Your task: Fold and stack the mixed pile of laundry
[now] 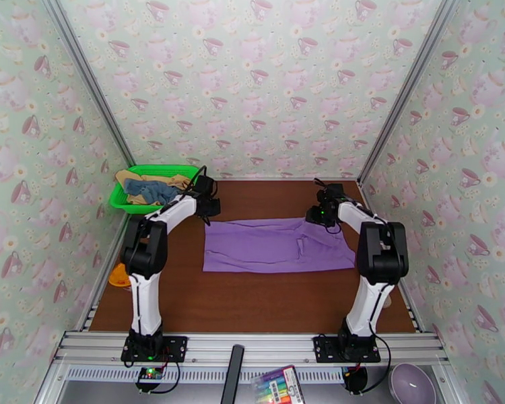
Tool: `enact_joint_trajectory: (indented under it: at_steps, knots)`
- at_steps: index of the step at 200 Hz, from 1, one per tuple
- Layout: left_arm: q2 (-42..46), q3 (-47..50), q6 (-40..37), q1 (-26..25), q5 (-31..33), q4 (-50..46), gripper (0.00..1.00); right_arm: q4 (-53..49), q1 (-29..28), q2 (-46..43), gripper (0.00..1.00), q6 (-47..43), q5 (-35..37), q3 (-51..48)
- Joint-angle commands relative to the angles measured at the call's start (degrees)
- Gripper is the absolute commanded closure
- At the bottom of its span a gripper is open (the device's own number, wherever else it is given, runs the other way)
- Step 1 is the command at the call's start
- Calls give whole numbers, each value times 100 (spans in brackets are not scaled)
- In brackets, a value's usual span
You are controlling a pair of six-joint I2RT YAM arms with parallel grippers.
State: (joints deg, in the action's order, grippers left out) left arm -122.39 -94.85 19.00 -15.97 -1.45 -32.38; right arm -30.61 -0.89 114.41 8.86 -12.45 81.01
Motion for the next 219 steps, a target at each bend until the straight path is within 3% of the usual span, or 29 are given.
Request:
enact_joint_trajectory:
  at_steps: [1,43,100,148,219]
  knots:
    - [-80,-131,-149,-70,-88,-278,98,-117,-102,231,53,98,-180,264]
    - [389,771,-342,-322,-131,-175,98,-44,-201,361,60,125,-216,206]
    - [1218,2202,-285,-470,189,151,99,-60,-210,-195,85,109,-110,-367]
    - [1649,2392,-368,-472,603,53,99,-32,-412,-1363,83,165,181,-1524]
    - [1729,2328,-365,-473,666,90,100,-85,-1156,-3188,72,816,476,-3304]
